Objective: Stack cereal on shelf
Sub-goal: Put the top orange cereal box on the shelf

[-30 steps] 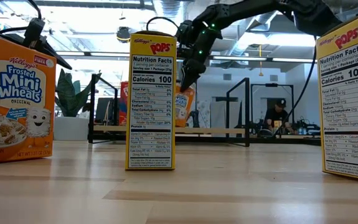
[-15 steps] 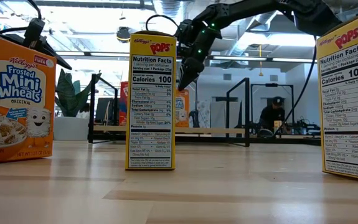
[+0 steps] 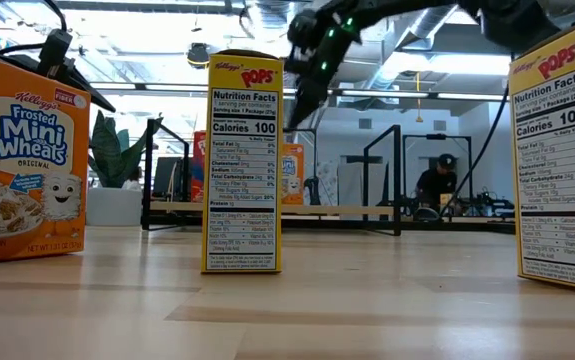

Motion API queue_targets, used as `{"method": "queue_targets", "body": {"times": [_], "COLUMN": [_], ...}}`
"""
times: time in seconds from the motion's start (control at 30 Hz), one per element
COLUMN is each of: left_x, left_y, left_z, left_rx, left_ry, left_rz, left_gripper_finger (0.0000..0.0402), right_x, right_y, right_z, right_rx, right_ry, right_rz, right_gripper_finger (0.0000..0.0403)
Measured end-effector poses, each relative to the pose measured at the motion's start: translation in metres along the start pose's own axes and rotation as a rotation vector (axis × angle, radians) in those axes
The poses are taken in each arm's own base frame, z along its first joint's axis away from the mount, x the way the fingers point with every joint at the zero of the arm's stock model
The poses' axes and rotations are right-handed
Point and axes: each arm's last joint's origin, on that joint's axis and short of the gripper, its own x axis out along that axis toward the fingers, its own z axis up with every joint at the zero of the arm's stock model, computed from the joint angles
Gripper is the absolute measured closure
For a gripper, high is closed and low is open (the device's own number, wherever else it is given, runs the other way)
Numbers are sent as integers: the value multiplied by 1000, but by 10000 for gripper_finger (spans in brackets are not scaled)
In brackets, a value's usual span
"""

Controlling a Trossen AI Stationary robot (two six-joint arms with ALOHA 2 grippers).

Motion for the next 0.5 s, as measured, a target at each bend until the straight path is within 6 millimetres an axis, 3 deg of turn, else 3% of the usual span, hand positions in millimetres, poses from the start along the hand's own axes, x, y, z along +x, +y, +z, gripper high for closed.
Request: {"method": "queue_targets", "body": {"times": [0.13, 0.23, 0.33, 0.43, 0.5], "left_x": [0, 0, 0, 0, 0], "left_y": [0, 1, 1, 2, 2], "left_z": [0, 0, 0, 0, 0], "left_rx": [7, 19, 29, 37, 40], "left_ry": [0, 0, -1, -2, -4], "left_rz": [1, 2, 5, 8, 9], "left_gripper_finger": [116, 116, 116, 116, 116], "right_x": [-48, -67, -71, -62, -48], "right_y": [-3, -9, -17, -19, -13], "right_z": [6, -3, -20, -34, -40], "right_rx": [48, 146, 261, 315, 323], "right_ry": [-80, -136, -117, -53, -10], "right_rz": [-37, 60, 161, 200, 232], "right_gripper_finger": [191, 246, 314, 381, 389]}}
